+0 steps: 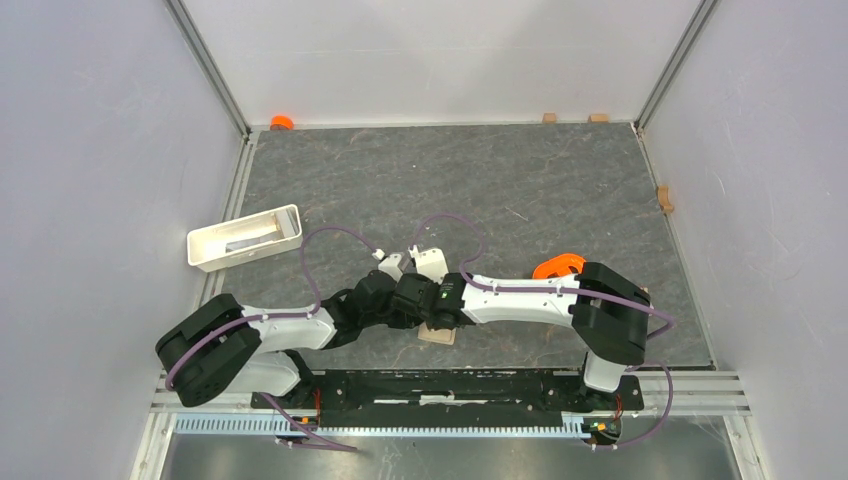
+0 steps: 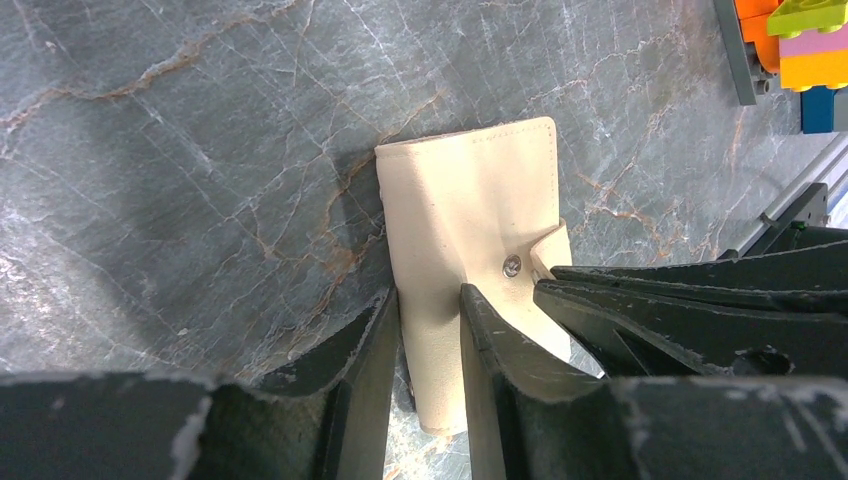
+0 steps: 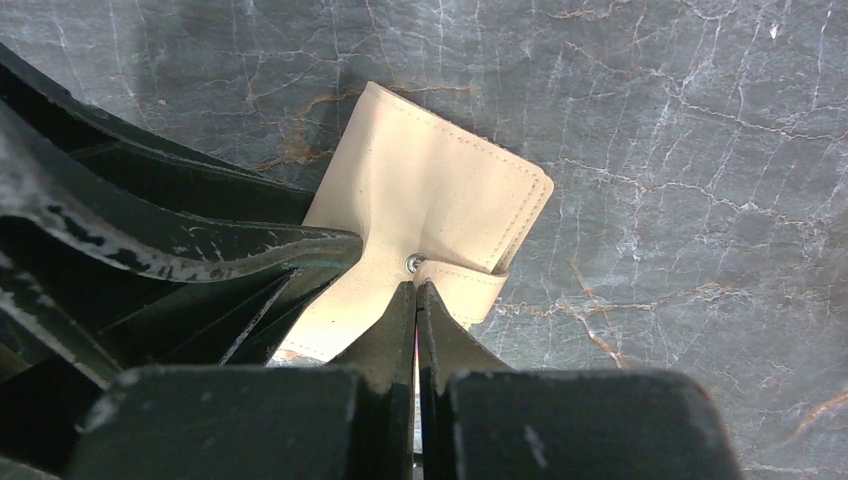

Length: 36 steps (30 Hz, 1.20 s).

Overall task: Put the credit cards into the card holder
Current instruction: Close the card holder at the center of the board.

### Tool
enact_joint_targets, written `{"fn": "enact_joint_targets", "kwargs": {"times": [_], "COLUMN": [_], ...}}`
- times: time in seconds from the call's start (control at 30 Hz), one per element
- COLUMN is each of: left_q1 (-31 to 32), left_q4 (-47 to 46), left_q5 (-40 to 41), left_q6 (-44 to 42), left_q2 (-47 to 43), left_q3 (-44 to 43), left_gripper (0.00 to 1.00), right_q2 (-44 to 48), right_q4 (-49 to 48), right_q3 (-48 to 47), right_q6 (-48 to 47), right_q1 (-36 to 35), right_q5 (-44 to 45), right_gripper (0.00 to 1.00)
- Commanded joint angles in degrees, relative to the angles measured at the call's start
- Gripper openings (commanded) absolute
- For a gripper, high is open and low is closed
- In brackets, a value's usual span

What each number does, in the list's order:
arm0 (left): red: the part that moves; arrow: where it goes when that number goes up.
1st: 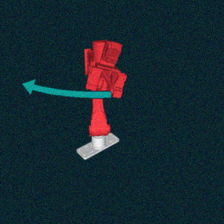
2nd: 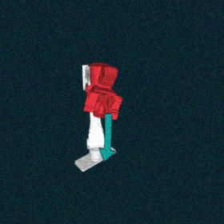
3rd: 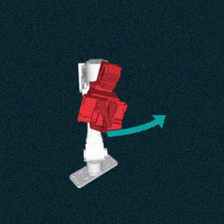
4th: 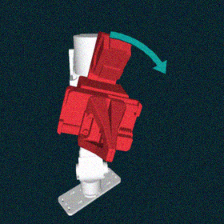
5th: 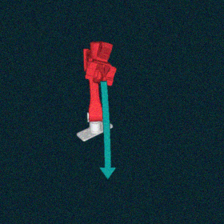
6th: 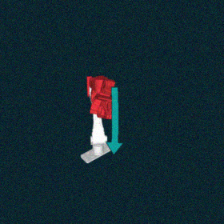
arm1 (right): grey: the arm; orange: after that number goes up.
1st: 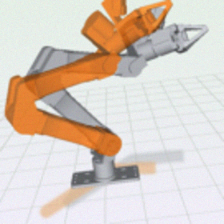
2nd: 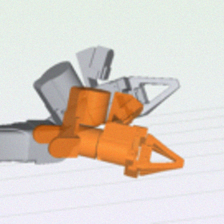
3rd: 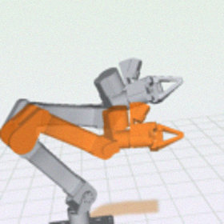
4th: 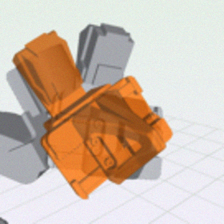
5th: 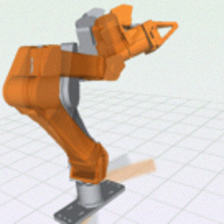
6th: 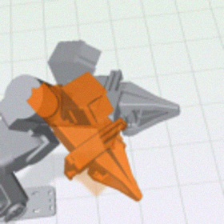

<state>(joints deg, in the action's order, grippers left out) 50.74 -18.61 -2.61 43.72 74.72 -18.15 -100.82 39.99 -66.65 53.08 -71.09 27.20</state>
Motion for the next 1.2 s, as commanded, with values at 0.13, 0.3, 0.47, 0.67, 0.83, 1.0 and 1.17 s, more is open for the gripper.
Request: {"fn": "enact_joint_targets", "kwargs": {"times": [0.13, 0.3, 0.47, 0.67, 0.83, 1.0, 1.17], "left_q1": [1.38, 1.37, 1.38, 1.38, 1.37, 1.38, 1.38], "left_q4": [7.64, 7.63, 7.62, 7.62, 7.63, 7.62, 7.54], "left_q5": [2.23, 2.29, 2.31, 2.3, 2.21, 2.31, 2.31], "left_q6": [-0.48, -0.48, -0.46, -0.48, -0.48, -0.4, -0.4], "left_q2": [2.3, 2.11, 2.18, 2.14, 2.22, 2.25, 2.21], "left_q3": [0.57, 0.66, 0.66, 0.66, 0.66, 0.66, 0.66], "left_gripper": [0.37, 0.37, 0.36, 0.36, 0.36, 0.36, 0.35], "right_q2": [-3.2, -4.03, -4.34, -4.92, -5.14, -5.77, -5.88], "right_q4": [-4.0, -3.09, -2.73, -2.7, -3.09, -2.73, -2.93], "right_q3": [-2.18, -2.52, -2.52, -2.48, -2.27, -2.3, -1.83], "right_q6": [-0.05, -0.04, -0.04, 0.03, -0.08, 0.02, 0.09], "right_q1": [0.13, 0.34, 0.42, 0.47, 0.48, 0.6, 0.78], "right_q5": [0.49, 0.44, 0.39, -0.51, -0.27, -0.32, -0.33], "right_gripper": [0.0, 0.0, 0.0, 0.0, 0.0, 0.0, 0.0]}}
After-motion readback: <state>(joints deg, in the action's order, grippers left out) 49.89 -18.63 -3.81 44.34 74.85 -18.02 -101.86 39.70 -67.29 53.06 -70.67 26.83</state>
